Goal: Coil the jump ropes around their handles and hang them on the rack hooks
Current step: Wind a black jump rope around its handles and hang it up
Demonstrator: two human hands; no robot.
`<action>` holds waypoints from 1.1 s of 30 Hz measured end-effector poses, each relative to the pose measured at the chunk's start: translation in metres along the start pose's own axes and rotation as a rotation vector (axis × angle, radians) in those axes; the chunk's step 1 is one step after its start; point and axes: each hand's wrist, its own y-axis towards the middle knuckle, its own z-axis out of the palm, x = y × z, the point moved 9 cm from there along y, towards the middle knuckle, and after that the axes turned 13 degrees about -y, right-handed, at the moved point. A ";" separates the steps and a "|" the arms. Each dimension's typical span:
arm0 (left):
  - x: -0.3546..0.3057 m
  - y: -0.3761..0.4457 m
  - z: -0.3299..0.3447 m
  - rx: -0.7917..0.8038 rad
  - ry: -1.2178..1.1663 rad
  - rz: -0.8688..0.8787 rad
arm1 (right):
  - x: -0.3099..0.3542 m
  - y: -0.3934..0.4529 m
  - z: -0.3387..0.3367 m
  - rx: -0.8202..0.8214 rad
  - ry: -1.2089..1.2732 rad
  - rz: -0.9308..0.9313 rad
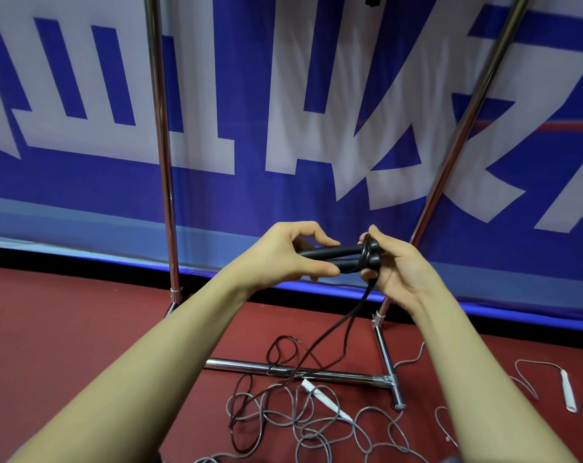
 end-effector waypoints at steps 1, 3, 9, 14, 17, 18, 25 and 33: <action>0.000 0.000 0.000 0.005 0.007 0.000 | 0.000 0.000 0.000 0.009 -0.004 0.013; 0.000 0.000 0.001 0.017 -0.002 -0.005 | -0.001 -0.001 0.001 0.017 0.011 0.049; 0.003 0.001 0.006 0.017 -0.075 -0.005 | 0.002 -0.002 -0.004 -0.052 0.031 0.060; 0.013 0.001 0.006 -0.017 -0.142 -0.052 | -0.002 -0.002 -0.003 -0.085 0.045 0.040; 0.013 0.001 0.006 -0.038 -0.181 -0.053 | -0.003 -0.003 -0.002 -0.063 0.085 0.062; 0.011 0.001 0.007 -0.038 -0.203 -0.047 | -0.001 -0.003 -0.001 -0.047 0.070 0.051; 0.002 0.001 -0.001 -0.110 -0.340 0.024 | 0.005 0.001 0.012 0.048 -0.068 -0.091; 0.019 0.004 -0.034 -0.345 -0.232 0.004 | -0.007 0.002 0.017 0.185 -0.387 -0.107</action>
